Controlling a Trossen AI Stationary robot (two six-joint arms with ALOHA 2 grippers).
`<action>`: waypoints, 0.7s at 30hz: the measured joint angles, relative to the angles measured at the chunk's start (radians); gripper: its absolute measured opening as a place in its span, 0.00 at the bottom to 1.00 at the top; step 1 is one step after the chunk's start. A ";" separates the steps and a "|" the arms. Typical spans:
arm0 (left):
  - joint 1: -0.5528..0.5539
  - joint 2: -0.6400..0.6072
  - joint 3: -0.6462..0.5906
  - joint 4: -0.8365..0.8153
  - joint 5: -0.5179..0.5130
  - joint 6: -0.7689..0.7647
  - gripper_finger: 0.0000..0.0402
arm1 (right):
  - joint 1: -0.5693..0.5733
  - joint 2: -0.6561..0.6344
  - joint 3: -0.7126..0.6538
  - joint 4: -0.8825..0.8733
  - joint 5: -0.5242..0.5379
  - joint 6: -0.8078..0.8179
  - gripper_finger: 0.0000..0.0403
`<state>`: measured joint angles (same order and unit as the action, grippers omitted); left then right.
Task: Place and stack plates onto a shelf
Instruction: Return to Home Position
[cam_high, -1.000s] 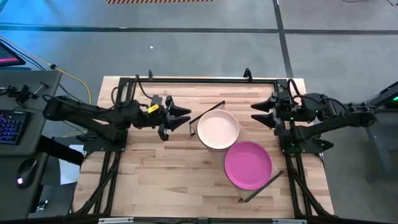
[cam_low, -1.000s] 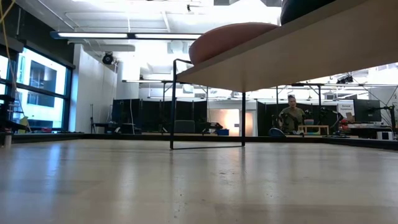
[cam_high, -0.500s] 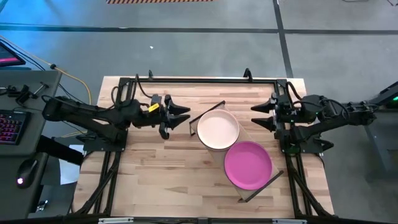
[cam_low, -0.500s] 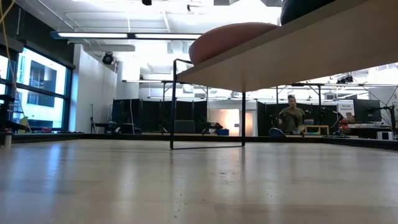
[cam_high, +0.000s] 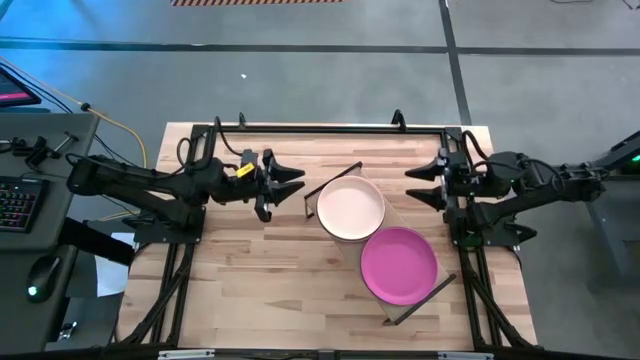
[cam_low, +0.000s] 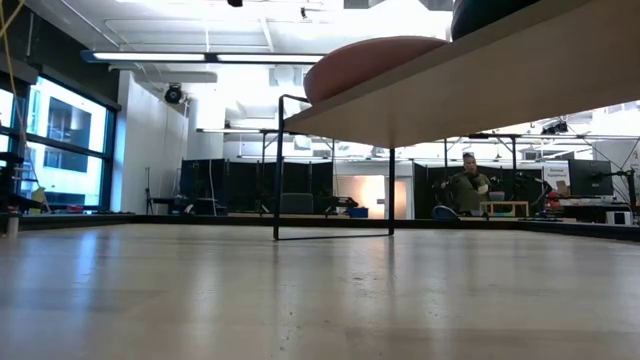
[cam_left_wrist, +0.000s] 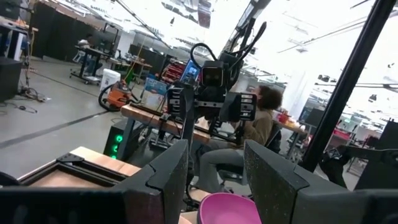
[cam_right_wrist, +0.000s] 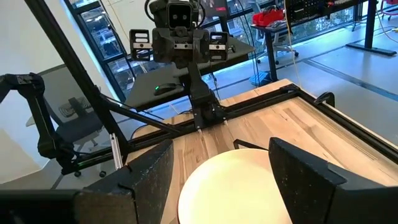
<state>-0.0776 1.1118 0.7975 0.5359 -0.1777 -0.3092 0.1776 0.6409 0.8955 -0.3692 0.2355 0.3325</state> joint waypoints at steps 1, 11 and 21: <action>0.000 0.000 0.000 0.000 0.000 0.000 0.37 | 0.000 -0.003 0.000 0.000 0.000 0.000 0.61; 0.000 0.000 0.000 0.000 0.000 -0.001 0.37 | 0.000 -0.042 0.000 -0.001 0.000 -0.001 0.58; 0.000 0.000 0.000 0.000 0.000 -0.002 0.37 | 0.000 -0.084 0.000 -0.066 -0.018 -0.001 0.11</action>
<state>-0.0776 1.1118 0.7975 0.5354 -0.1780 -0.3111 0.1776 0.5569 0.8951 -0.4352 0.2174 0.3313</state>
